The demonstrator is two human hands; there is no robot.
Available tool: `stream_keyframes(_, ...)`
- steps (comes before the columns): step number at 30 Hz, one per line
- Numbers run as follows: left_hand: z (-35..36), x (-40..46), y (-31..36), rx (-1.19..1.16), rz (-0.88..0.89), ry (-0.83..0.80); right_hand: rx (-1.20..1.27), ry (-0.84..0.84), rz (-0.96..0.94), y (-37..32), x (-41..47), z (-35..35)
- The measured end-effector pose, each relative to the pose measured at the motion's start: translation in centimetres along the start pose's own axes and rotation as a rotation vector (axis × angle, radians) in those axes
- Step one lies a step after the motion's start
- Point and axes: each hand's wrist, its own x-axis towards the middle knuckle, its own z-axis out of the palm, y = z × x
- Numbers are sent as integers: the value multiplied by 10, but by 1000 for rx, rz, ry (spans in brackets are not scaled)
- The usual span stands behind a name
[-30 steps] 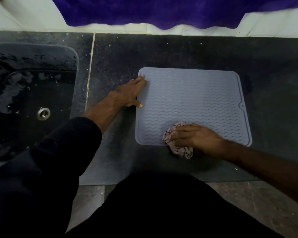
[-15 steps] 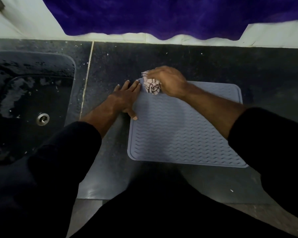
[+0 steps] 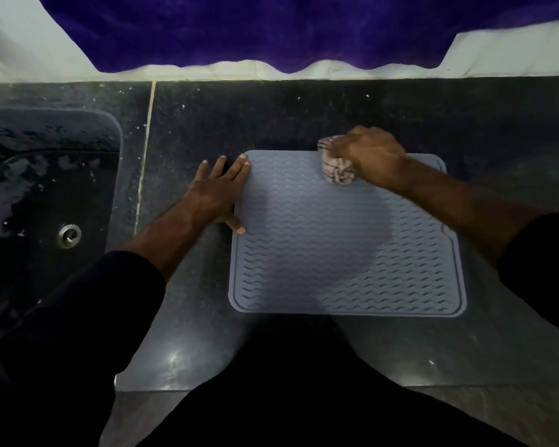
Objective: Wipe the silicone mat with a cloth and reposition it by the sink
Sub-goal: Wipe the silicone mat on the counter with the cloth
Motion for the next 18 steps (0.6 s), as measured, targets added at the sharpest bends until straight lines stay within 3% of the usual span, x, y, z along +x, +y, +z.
stream_keyframes(5,-1,0,0,18,1,-2,-84,-118,83,59,-50,-13)
stream_keyframes(11,-1,-2,0,23,2,9,-82,-46,145,72,-67,-12)
stream_keyframes(18,4,-17,8,35,-14,106,311,27,327,52,-70,-19)
